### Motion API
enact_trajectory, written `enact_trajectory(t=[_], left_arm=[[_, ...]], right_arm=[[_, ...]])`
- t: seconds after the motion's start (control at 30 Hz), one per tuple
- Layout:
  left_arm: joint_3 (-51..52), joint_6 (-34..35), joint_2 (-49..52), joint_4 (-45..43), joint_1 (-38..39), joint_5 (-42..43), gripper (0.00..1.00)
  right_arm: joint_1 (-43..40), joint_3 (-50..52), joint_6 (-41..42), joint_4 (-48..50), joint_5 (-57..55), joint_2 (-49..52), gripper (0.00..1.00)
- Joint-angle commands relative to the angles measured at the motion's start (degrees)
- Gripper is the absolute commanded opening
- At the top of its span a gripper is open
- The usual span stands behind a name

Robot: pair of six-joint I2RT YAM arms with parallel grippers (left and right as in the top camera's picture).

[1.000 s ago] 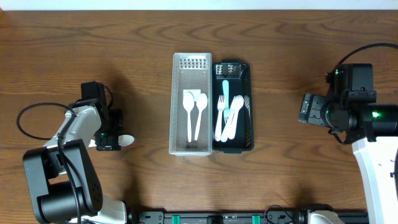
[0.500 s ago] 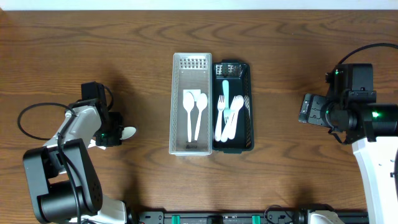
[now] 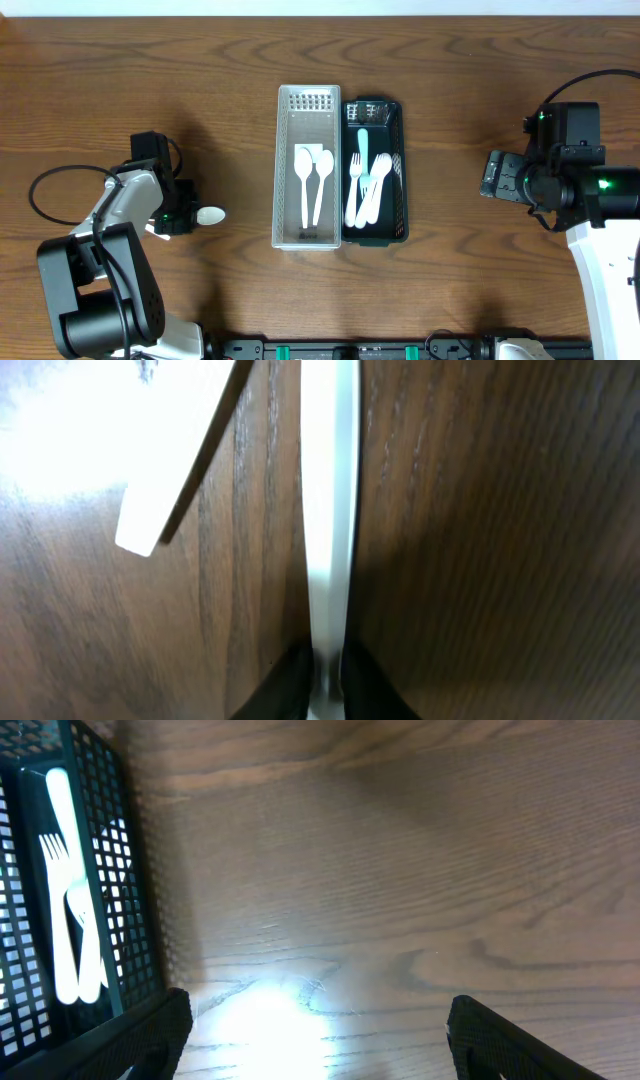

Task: Pack container
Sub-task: 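Move left gripper to the next white spoon and grasp its handle, then carry the white spoon into the clear basket and release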

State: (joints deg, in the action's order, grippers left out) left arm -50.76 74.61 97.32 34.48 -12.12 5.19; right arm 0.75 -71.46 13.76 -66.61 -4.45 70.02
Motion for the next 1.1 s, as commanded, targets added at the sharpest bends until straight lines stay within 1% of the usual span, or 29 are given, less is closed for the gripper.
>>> enact_trajectory(t=[0.0,0.3,0.37,0.43,0.53,0.63,0.77,0.87,0.93,1.07], left_arm=[[0.83,-0.46,2.34,-0.07,-0.09,0.44,0.12],[0.76,-0.96,2.34,-0.13,-0.09,1.97,0.11],[0.55,-4.81,2.29,-0.11,-0.07,2.25,0.06],[0.26,-10.10,1.99,-0.09,-0.07,3.02,0.06],[-0.15,-15.17,0.55,0.57,0.02,3.19,0.06],[-0.98,-20.33,-3.89,1.46,0.44,3.17,0.06],[-3.52,-24.61,-11.72,3.58,2.73,3.17,0.06],[-6.95,-28.50,-17.79,6.21,6.38,3.17,0.06],[-10.21,-32.06,-21.05,8.83,10.25,3.15,0.06],[-16.00,-41.77,-23.67,11.63,19.50,3.15,0.06]], right_arm=[[-0.92,0.15,-0.81,-0.04,0.17,0.11,0.85],[-0.92,0.15,-0.81,-0.02,0.17,0.11,0.85],[-0.92,0.15,-0.81,-0.02,0.17,0.11,0.85],[-0.92,0.15,-0.81,-0.04,0.17,0.11,0.85],[-0.92,0.15,-0.79,-0.02,0.17,0.11,0.85],[-0.92,0.15,-0.81,-0.04,0.17,0.11,0.85],[-0.92,0.15,-0.79,0.02,0.17,0.11,0.85],[-0.92,0.15,-0.79,0.02,0.17,0.11,0.85],[-0.92,0.15,-0.79,0.11,0.17,0.11,0.85],[-0.92,0.15,-0.79,0.42,0.17,0.11,0.85]])
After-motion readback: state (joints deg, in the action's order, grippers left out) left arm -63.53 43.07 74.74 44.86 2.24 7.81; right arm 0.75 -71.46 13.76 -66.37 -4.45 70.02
